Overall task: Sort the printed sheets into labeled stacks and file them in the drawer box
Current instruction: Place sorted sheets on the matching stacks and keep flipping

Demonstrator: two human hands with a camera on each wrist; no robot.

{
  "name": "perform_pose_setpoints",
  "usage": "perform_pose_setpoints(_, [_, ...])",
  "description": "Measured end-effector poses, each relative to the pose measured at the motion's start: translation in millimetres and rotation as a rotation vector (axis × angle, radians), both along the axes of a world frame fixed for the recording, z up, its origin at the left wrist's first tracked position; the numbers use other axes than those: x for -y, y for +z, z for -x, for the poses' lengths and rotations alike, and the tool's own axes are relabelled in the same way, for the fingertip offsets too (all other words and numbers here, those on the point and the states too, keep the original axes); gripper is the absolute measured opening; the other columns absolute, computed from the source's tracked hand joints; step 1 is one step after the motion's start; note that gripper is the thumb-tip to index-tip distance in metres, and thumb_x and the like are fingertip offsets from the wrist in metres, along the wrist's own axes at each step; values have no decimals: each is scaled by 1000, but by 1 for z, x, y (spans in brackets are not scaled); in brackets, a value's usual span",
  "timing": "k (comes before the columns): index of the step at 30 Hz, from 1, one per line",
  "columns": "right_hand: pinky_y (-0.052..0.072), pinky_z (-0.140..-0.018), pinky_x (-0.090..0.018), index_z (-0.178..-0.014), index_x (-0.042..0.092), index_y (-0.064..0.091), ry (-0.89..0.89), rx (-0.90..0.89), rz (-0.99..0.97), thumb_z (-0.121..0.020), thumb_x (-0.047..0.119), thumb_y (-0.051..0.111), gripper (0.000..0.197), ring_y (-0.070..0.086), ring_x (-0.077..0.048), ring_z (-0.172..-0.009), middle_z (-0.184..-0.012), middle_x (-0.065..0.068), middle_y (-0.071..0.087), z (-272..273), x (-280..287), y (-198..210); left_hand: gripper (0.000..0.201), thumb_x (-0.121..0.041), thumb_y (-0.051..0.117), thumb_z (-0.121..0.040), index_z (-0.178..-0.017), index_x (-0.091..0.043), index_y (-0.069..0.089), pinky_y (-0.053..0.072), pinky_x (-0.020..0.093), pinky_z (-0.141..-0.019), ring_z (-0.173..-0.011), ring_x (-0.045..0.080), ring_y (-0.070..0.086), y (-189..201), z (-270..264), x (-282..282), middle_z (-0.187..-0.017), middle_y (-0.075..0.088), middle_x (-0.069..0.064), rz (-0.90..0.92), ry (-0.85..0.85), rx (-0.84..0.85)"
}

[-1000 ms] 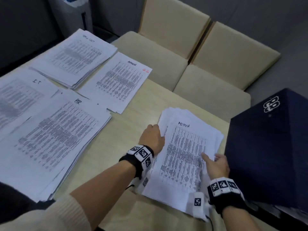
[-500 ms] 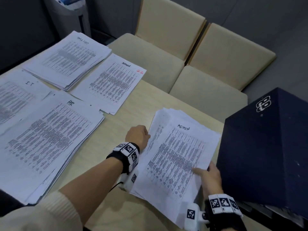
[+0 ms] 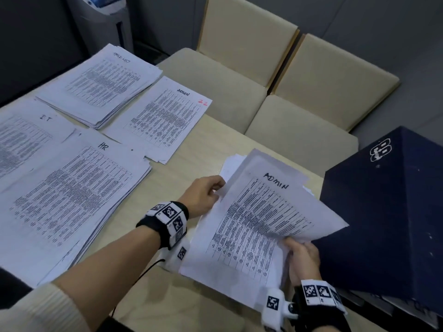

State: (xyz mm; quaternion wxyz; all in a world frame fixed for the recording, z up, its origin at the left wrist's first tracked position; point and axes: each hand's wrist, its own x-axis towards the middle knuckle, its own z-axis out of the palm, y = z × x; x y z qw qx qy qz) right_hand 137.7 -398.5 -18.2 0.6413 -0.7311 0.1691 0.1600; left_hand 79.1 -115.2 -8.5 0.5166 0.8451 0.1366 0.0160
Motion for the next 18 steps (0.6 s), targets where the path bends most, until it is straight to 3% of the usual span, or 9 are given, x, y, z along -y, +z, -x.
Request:
perform_pose_setpoints(2, [53,-81,-35,-84,-2,72,5,30,40,-73,-14,68,16,68,-28,-83,-84,-11,75,-3,-1,0,36,20,42,-79,-85,-10,61,43,12,-65,-65,-6,56,6,0,2,-80,63,-7,164,-35,-28])
perform_pose_setpoints(4, [55,-86,-39,-88,-1,74,30,45,83,-70,-11,73,21,71,-30,-87,-88,-13,76,-4,0,-3,45,26,36,-74,-83,-9,64,46,13,-66,-71,4,61,12,-1,4,-83,66,0,303,-53,-64])
perform_pose_setpoints(6, [55,-80,-38,-89,4,73,-2,49,76,-71,-11,72,23,72,-25,-84,-83,-6,77,-3,1,-4,48,24,36,-74,-84,-13,65,49,18,-68,-76,10,63,12,-4,7,-87,69,0,323,-9,-100])
perform_pose_setpoints(8, [52,-71,-31,-90,8,69,-49,66,62,-76,-13,67,25,70,-22,-80,-79,-3,75,1,0,-2,35,12,46,-82,-95,-15,63,51,26,-75,-87,17,64,5,-7,8,-98,69,1,131,125,-157])
perform_pose_setpoints(10, [50,-68,-29,-96,11,64,-94,78,41,-77,-15,62,32,67,-22,-81,-85,-4,72,5,-2,-2,15,-14,62,-89,-103,-14,57,46,29,-74,-92,22,61,-5,-6,6,-101,65,3,-155,208,-308])
perform_pose_setpoints(12, [48,-71,-29,-100,16,59,-117,81,43,-77,-15,61,39,65,-22,-81,-89,-4,68,7,1,-5,33,-37,70,-87,-101,-13,53,43,30,-70,-89,23,59,-16,-4,7,-97,61,4,-284,159,-465])
perform_pose_setpoints(14, [47,-74,-31,-98,15,59,-101,44,65,-77,-13,62,35,64,-22,-81,-90,-6,67,7,2,-5,32,-36,72,-85,-94,-14,52,41,29,-67,-84,23,57,-21,-3,9,-96,62,6,-291,130,-469])
perform_pose_setpoints(16, [49,-72,-33,-97,6,63,-66,-1,33,-77,-11,64,27,64,-27,-80,-89,-13,70,6,1,-3,23,-27,72,-86,-87,-14,53,42,29,-67,-81,24,57,-22,-4,7,-95,65,9,-323,130,-420])
perform_pose_setpoints(18, [47,-65,-31,-89,-1,65,-31,1,26,-70,-3,72,20,60,-25,-71,-71,-8,69,5,1,5,16,-21,66,-89,-82,-12,55,48,31,-67,-80,26,61,-17,-5,2,-92,67,11,-430,107,-390])
